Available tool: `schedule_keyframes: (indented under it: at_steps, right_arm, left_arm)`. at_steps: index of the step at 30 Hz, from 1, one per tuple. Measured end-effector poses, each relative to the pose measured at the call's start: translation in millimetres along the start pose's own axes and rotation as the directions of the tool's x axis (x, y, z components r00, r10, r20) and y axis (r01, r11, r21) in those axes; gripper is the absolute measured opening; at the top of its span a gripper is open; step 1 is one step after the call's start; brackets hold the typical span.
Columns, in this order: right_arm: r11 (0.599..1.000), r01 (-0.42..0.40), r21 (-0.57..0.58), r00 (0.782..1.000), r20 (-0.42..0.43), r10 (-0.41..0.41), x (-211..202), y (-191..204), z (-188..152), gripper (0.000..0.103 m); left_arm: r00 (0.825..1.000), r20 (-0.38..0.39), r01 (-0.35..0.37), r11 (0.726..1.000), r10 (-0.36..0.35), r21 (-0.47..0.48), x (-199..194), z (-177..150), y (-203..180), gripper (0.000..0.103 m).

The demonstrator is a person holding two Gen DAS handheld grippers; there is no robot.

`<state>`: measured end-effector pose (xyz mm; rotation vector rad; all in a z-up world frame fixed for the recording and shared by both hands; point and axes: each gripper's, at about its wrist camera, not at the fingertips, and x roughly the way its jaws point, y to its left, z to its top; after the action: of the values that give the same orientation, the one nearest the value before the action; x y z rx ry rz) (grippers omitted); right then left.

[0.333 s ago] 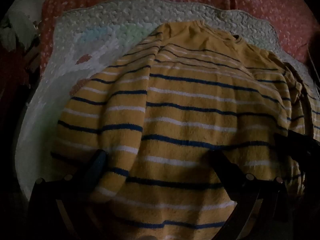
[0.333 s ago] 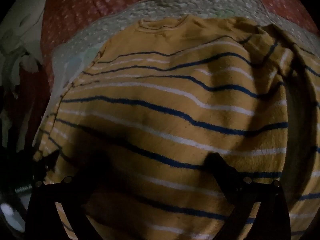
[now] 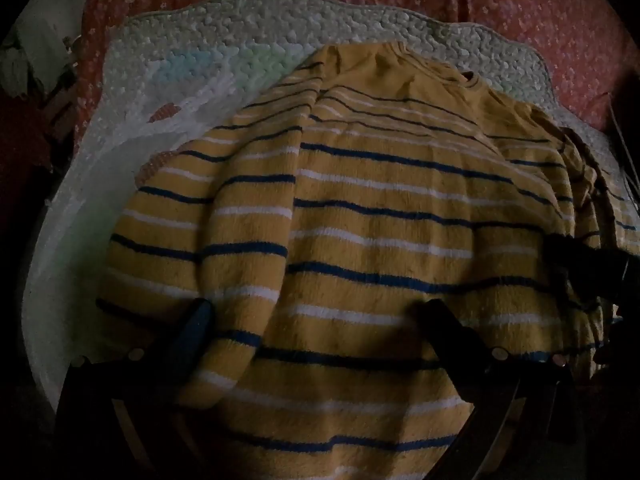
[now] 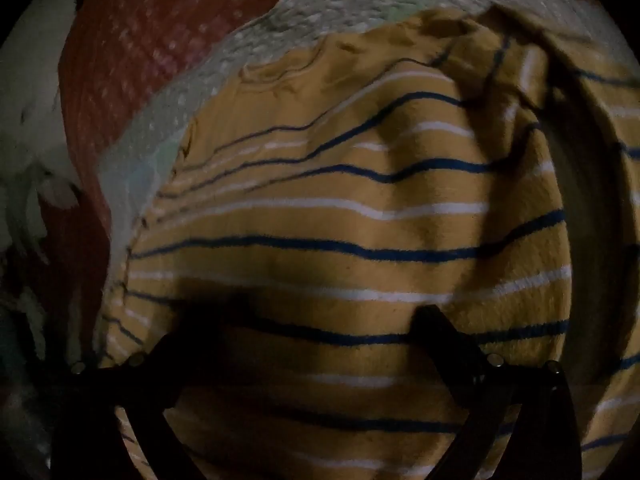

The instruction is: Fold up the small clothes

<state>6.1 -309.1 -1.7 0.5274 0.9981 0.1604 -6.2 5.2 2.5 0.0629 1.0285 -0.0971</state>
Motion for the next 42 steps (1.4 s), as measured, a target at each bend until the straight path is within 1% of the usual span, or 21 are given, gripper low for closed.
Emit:
schedule_keyframes:
  at_steps: [3,6,7,8,9,10,12,17,20,24,30,42]
  right_arm:
    - [1.0,-0.005,0.006,1.0,-0.017,0.005,-3.5,0.8,5.5,0.103]
    - [1.0,0.016,-0.008,1.0,-0.017,-0.016,-4.9,7.0,1.9,0.103]
    - [1.0,0.022,-0.011,1.0,-0.011,-0.022,-2.2,6.3,-3.8,0.103]
    - [0.999,0.04,-0.019,0.999,-0.014,-0.04,3.2,12.9,-1.1,0.103]
    - [0.997,0.063,-0.049,0.998,-0.011,-0.063,4.6,18.7,-1.7,0.103]
    - [0.996,0.073,-0.044,0.997,-0.004,-0.073,6.4,17.7,-5.2,0.103]
    - [0.992,0.104,-0.077,0.995,0.01,-0.103,8.8,18.4,-8.9,0.103]
    - [0.991,0.118,-0.061,0.993,0.036,-0.116,15.9,17.5,-13.9,0.103]
    - [0.989,0.14,-0.053,0.989,0.053,-0.137,18.2,23.8,-22.4,0.103]
    - [0.987,0.154,-0.042,0.986,0.069,-0.151,20.0,27.8,-26.3,0.103]
    - [0.986,0.162,-0.031,0.985,0.072,-0.159,24.0,24.9,-22.1,0.103]
    - [0.986,0.161,-0.034,0.985,0.068,-0.158,24.7,22.3,-17.8,0.103]
  left_arm:
    - [1.0,-0.001,0.011,1.0,-0.011,-0.005,-1.2,-0.8,0.9,0.103]
    - [1.0,0.0,0.008,1.0,-0.008,-0.007,-1.6,-1.1,-1.0,0.103]
    - [1.0,-0.001,0.006,1.0,-0.006,-0.008,-1.6,-0.9,-1.8,0.103]
    - [1.0,-0.003,0.004,1.0,-0.004,-0.009,-1.5,-0.5,-2.7,0.103]
    - [1.0,-0.004,0.007,1.0,-0.007,-0.008,-1.1,-0.7,-0.5,0.103]
    - [1.0,-0.005,0.013,1.0,-0.013,-0.004,-0.9,-1.8,4.0,0.103]
    - [1.0,-0.008,0.013,1.0,-0.013,-0.006,-1.1,-1.3,4.4,0.103]
    - [1.0,-0.021,0.012,1.0,-0.012,-0.014,-0.7,-0.1,4.8,0.103]
    - [0.999,-0.035,0.01,1.0,-0.011,-0.019,-0.1,1.5,4.8,0.103]
    - [0.998,-0.058,0.012,1.0,-0.014,-0.028,2.0,4.3,4.9,0.103]
    - [0.996,-0.082,0.015,0.999,-0.018,-0.033,4.0,5.9,4.6,0.103]
    - [0.996,-0.092,0.016,0.999,-0.02,-0.038,5.9,6.8,6.0,0.103]
